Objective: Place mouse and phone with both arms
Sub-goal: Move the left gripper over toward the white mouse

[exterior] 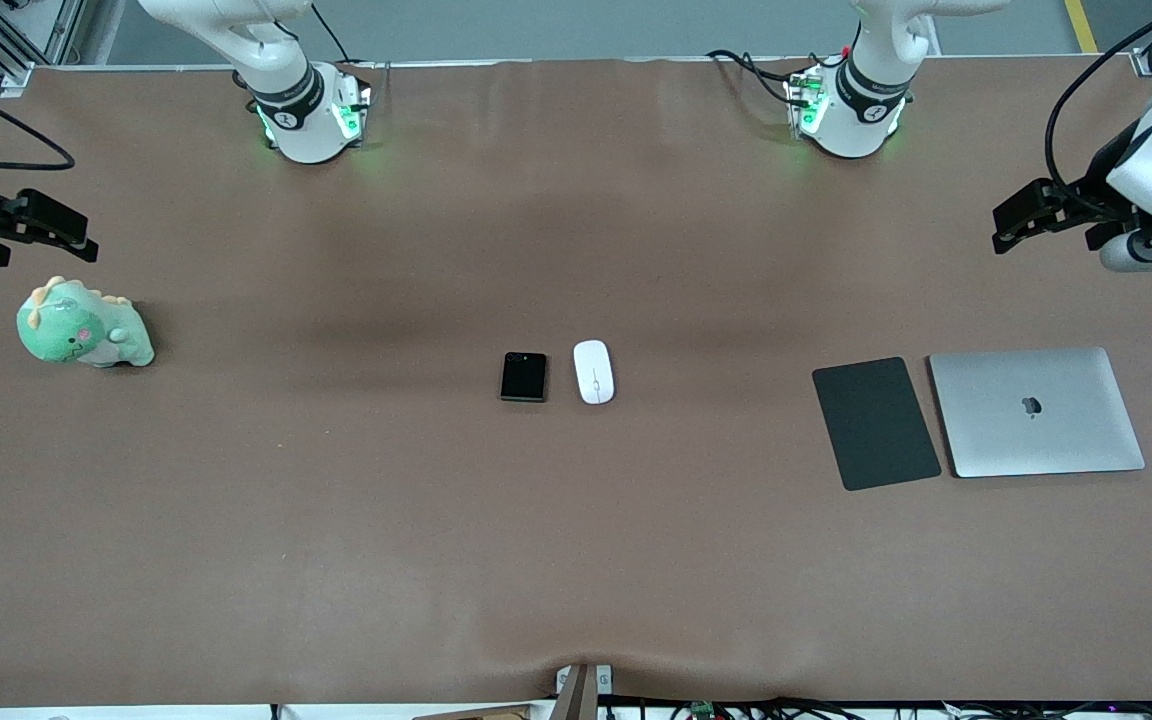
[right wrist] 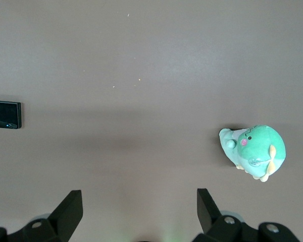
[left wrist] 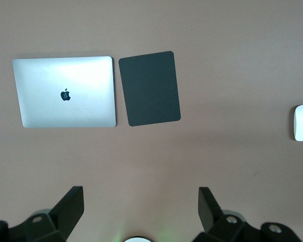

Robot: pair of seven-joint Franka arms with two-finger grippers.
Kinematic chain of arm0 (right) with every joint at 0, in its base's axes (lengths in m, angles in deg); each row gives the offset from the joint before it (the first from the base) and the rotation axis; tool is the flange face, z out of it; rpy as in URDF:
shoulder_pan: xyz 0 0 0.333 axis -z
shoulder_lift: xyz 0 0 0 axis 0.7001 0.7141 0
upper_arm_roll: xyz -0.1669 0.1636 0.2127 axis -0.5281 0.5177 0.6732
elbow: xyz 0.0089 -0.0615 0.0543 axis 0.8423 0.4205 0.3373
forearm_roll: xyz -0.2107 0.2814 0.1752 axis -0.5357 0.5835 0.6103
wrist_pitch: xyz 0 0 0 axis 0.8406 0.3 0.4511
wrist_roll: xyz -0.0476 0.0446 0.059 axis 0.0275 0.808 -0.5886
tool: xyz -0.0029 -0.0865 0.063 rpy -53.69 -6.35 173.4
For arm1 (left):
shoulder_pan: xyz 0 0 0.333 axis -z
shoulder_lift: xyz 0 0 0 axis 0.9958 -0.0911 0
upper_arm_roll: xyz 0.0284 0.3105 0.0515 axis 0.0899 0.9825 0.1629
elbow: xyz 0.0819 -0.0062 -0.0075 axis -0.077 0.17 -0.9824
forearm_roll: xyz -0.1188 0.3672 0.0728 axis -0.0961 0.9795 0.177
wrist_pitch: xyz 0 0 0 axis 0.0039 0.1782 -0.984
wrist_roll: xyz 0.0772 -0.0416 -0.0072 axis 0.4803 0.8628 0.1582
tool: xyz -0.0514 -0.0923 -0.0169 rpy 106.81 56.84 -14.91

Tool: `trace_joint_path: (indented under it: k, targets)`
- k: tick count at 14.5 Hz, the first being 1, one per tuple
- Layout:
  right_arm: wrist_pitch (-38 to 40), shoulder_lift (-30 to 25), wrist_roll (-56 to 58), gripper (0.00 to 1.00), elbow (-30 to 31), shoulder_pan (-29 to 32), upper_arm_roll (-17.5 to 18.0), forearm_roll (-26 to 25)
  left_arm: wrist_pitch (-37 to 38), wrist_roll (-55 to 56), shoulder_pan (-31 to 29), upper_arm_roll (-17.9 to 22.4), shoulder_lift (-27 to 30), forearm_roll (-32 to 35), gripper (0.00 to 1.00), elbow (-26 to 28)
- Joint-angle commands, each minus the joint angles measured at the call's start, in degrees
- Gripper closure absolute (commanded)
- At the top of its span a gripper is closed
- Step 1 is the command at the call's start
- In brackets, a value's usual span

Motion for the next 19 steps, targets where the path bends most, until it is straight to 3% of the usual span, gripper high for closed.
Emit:
trace_joint_path:
  k: [1, 6, 9, 13, 19]
  targets:
    - [-0.38, -1.37, 0.09, 0.00, 1.38, -0.78, -0.40, -0.44, -0.01, -0.20, 0.66, -1.00, -2.08, -0.69, 0.00, -0.86]
    - [-0.65, -1.28, 0.09, 0.00, 1.38, -1.39, -0.40, -0.44, -5.89, 3.40, 1.01, -6.27, -7.00, -0.78, 0.00, -0.59]
    - [-0.38, -1.28, 0.09, 0.00, 1.38, -1.30, -0.40, -0.44, -9.59, 12.07, 3.37, -9.35, -10.25, -0.61, 0.00, -0.59]
    - [-0.30, -1.28, 0.09, 0.00, 1.38, -1.22, -0.40, -0.44, -15.82, 23.69, 10.23, -9.44, -15.34, 0.01, 0.00, -0.68]
    - [-0.38, -1.28, 0.09, 0.00, 1.38, -1.30, -0.40, -0.44, -20.66, 31.08, 16.48, -9.35, -23.52, 0.10, 0.00, -1.82]
